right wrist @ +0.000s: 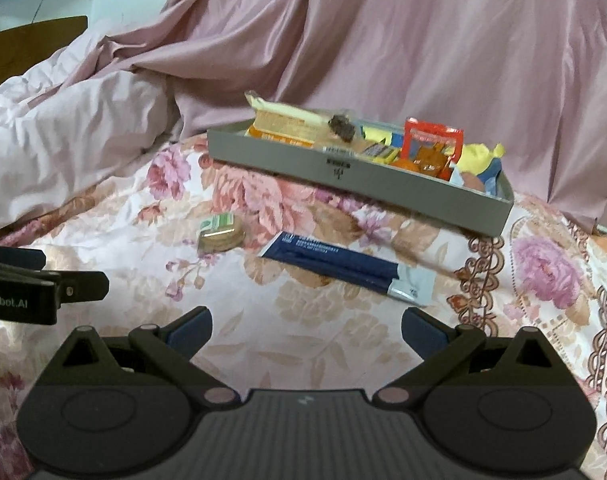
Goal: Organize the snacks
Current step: 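Withdraw both tools from the grey box back over the remaining snacks, then reach the left tool to the wrapped round biscuit while the right tool approaches the blue tube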
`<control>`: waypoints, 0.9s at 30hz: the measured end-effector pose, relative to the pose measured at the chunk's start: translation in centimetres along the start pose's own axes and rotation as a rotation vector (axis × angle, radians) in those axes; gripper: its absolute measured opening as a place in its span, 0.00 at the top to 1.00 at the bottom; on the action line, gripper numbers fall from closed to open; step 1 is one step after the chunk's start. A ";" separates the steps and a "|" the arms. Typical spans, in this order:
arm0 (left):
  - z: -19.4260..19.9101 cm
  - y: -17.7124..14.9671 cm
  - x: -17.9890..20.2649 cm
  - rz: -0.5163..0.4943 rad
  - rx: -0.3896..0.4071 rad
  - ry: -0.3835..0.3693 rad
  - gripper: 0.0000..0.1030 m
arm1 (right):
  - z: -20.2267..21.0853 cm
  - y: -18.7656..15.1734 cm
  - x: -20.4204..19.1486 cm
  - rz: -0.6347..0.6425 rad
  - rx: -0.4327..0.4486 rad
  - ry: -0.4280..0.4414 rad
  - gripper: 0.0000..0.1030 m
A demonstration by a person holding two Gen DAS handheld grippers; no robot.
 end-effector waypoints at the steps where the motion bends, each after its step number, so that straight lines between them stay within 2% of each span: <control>1: 0.0 0.0 0.0 0.000 -0.002 0.000 0.01 | -0.2 0.0 0.0 -0.008 -0.010 0.003 0.00; 6: -0.4 -0.2 0.0 -0.004 -0.016 0.010 0.01 | -1.1 -0.2 0.0 -0.036 -0.057 0.021 0.00; 13: -1.3 -0.1 -0.1 -0.013 -0.058 0.030 0.01 | -1.2 0.2 0.2 -0.036 -0.067 0.049 0.00; 17: -2.1 0.9 -0.2 -0.025 -0.065 0.025 0.01 | -1.6 1.1 0.3 0.032 -0.036 0.092 0.00; 23: -4.2 2.3 0.4 -0.098 -0.076 -0.002 0.01 | -3.2 2.3 0.2 0.239 0.055 0.151 0.00; 27: -6.4 3.4 0.9 -0.109 -0.075 -0.034 0.01 | -4.8 2.8 0.8 0.310 0.089 0.203 0.00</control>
Point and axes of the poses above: each gripper's, at about its wrist camera, not at the fingertips, and z roughly against the way its jaws point, x to its right, y to its top, the point moved 7 cm from there along -z, roughly the way its jaws point, and after that the axes turned 5 degrees about x, right-handed, at the moved point
